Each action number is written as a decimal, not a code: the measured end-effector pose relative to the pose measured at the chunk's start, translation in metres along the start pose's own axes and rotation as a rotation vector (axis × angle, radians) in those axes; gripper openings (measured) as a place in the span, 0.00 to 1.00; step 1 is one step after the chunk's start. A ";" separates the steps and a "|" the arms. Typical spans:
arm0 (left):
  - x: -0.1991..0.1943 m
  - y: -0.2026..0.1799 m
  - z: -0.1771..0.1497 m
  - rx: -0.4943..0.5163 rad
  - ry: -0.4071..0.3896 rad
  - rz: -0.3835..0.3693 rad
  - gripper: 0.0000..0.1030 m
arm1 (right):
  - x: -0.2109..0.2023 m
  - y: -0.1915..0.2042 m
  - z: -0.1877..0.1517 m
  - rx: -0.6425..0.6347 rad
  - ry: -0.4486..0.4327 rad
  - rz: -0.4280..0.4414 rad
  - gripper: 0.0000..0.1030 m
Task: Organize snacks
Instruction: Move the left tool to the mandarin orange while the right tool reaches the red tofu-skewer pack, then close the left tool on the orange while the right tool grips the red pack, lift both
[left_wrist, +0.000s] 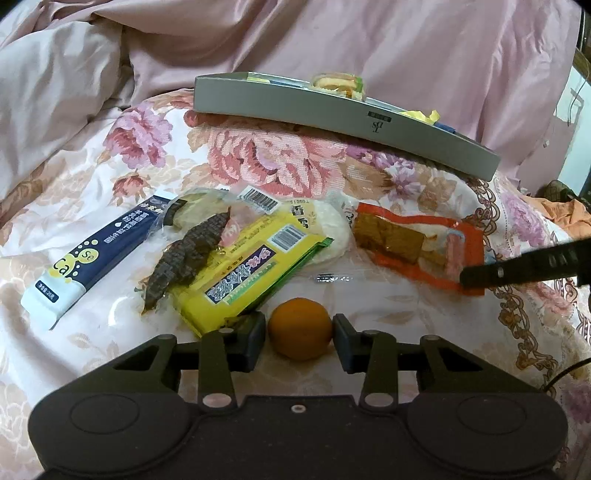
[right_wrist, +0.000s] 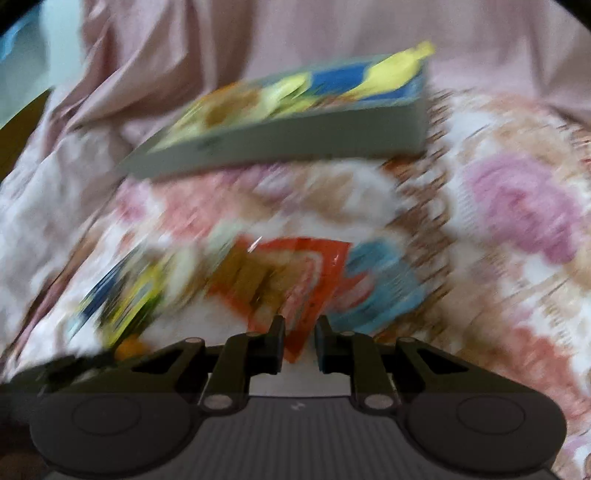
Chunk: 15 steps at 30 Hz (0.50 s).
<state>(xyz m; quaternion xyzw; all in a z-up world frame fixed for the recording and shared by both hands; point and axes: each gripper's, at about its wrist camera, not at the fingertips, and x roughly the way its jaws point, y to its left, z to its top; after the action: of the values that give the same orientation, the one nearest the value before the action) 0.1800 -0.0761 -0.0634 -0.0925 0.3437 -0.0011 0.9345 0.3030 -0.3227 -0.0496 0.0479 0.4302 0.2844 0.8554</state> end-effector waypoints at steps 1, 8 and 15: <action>0.000 0.000 0.000 0.000 0.001 -0.001 0.41 | 0.000 0.005 -0.001 -0.036 0.009 -0.003 0.26; 0.000 0.003 0.002 -0.021 0.006 -0.012 0.41 | -0.009 0.027 -0.003 -0.211 -0.072 -0.121 0.63; 0.001 0.001 0.001 -0.006 -0.002 -0.003 0.40 | 0.004 0.044 0.009 -0.345 -0.232 -0.128 0.79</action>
<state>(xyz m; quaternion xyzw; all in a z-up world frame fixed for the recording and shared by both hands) 0.1814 -0.0753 -0.0634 -0.0958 0.3428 -0.0012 0.9345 0.2923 -0.2824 -0.0325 -0.0945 0.2760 0.2914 0.9110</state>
